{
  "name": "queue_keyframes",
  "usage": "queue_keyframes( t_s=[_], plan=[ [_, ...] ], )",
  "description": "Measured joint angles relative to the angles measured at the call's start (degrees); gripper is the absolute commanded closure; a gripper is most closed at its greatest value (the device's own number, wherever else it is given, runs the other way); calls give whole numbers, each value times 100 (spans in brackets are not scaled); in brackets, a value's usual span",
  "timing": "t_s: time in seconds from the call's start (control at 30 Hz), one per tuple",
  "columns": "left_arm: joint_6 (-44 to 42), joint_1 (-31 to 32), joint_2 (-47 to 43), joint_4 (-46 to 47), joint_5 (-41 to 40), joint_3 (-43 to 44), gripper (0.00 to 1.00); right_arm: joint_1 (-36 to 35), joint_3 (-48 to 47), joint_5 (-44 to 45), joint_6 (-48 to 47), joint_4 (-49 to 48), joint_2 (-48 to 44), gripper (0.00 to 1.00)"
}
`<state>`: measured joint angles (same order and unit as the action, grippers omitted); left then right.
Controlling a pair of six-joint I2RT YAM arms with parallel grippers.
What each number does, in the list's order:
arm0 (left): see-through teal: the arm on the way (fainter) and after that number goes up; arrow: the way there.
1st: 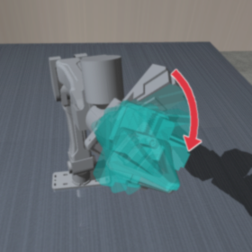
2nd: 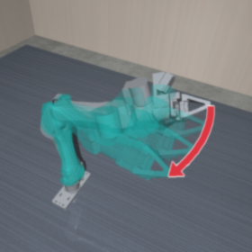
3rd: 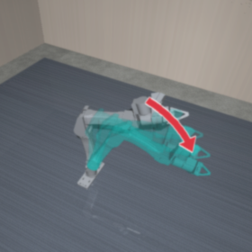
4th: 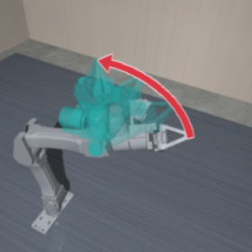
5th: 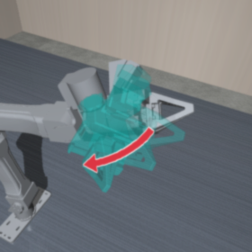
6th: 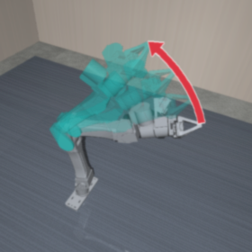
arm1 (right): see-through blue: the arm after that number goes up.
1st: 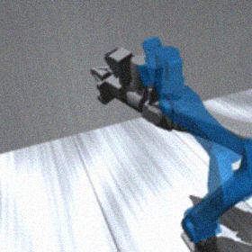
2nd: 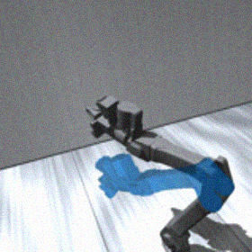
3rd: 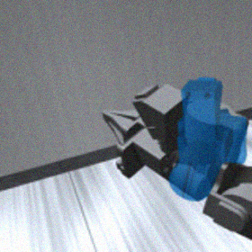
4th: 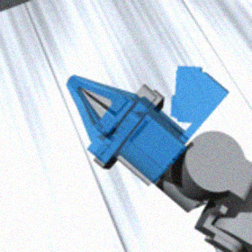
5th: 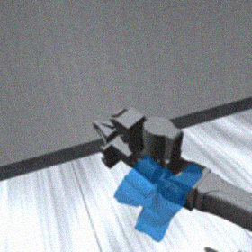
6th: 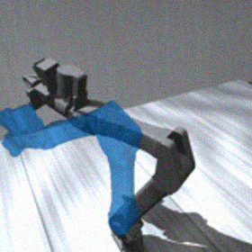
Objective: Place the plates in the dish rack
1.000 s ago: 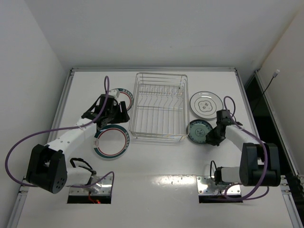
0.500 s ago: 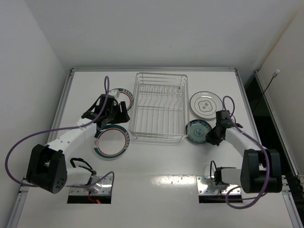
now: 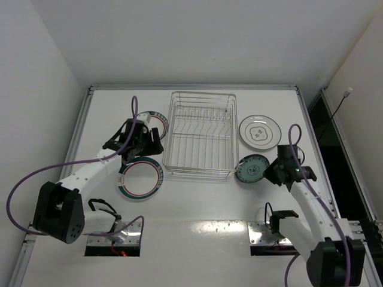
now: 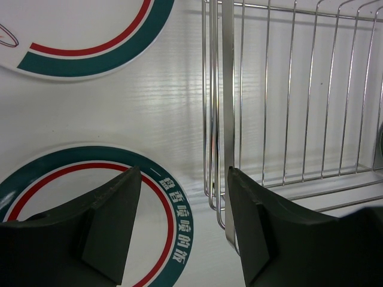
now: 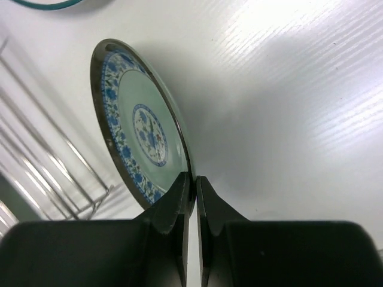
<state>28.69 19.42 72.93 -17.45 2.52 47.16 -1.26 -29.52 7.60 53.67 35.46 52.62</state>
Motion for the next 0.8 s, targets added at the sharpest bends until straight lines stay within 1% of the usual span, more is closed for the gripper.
queue_keyframes(
  t_s=[0.1, 0.2, 0.3, 0.43, 0.53, 0.6, 0.7, 0.8],
  plan=[
    [0, 0, 0, -4, 0, 0, 43, -26, -109, 42, -105, 323, -452, 100],
    [0, 0, 0, -4, 0, 0, 43, -39, -439, 144, -188, 710, -813, 100],
    [0, 0, 0, -4, 0, 0, 43, -59, -1036, 306, -260, 1038, -933, 100],
    [0, 0, 0, -4, 0, 0, 43, -122, -2081, 636, -372, 1333, -874, 100],
    [0, 0, 0, -4, 0, 0, 43, -219, -2894, 935, -511, 1423, -533, 100],
    [0, 0, 0, -4, 0, 0, 43, -389, -3486, 1178, -629, 1401, -122, 100],
    [0, 0, 0, -7, 0, 0, 43, -767, -4271, 1561, -793, 1390, 658, 100],
    [0, 0, 0, -7, -2, 0, 43, -1209, -5007, 2041, -973, 1419, 1652, 100]
  ],
)
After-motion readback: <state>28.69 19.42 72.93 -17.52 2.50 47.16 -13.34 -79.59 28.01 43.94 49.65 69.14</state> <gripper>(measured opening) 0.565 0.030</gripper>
